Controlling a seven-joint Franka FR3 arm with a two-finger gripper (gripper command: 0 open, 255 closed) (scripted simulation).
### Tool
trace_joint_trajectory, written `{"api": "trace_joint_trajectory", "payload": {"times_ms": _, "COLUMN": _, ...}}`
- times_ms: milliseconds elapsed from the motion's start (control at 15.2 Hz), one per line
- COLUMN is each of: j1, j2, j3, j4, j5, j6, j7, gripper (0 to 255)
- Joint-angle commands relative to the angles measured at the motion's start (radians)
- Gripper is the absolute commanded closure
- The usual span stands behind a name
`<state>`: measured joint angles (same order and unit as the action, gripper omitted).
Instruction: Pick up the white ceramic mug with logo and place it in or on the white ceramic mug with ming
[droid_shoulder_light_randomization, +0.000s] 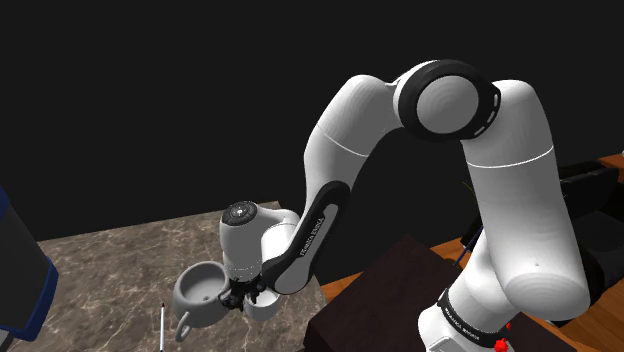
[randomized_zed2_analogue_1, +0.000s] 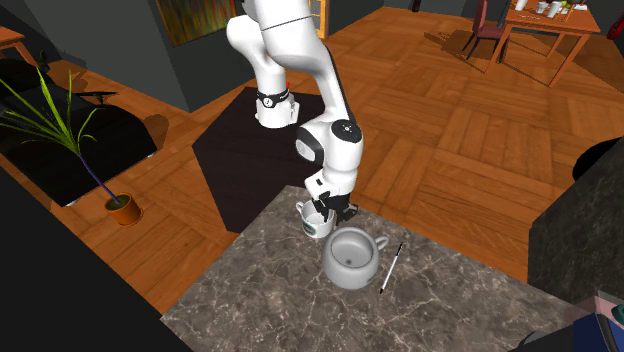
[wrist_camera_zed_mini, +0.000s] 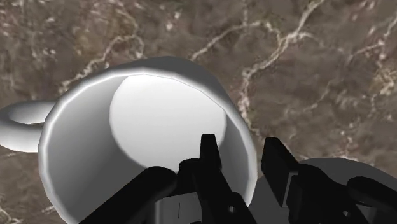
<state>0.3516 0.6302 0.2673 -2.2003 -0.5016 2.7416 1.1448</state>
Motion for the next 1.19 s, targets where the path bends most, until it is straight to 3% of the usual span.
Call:
{"api": "trace_joint_trajectory", "payload": {"times_ms": 0, "j1": 0.0, "j2": 0.0, "j3": 0.0, "j4": 0.0, "j5": 0.0, "j6": 0.0, "j7": 0.0, "gripper": 255}}
{"api": "trace_joint_trajectory", "payload": {"times_ms": 462, "j1": 0.0, "j2": 0.0, "j3": 0.0, "j4": 0.0, "j5": 0.0, "j6": 0.0, "j7": 0.0, "gripper": 255}}
{"api": "trace_joint_trajectory", "payload": {"times_ms": 1122, "j1": -0.063, "j2": -0.133, "j3": 0.08, "j4": -0.048, "j5": 0.075, "j6": -0.087, "j7": -0.058, "gripper": 255}}
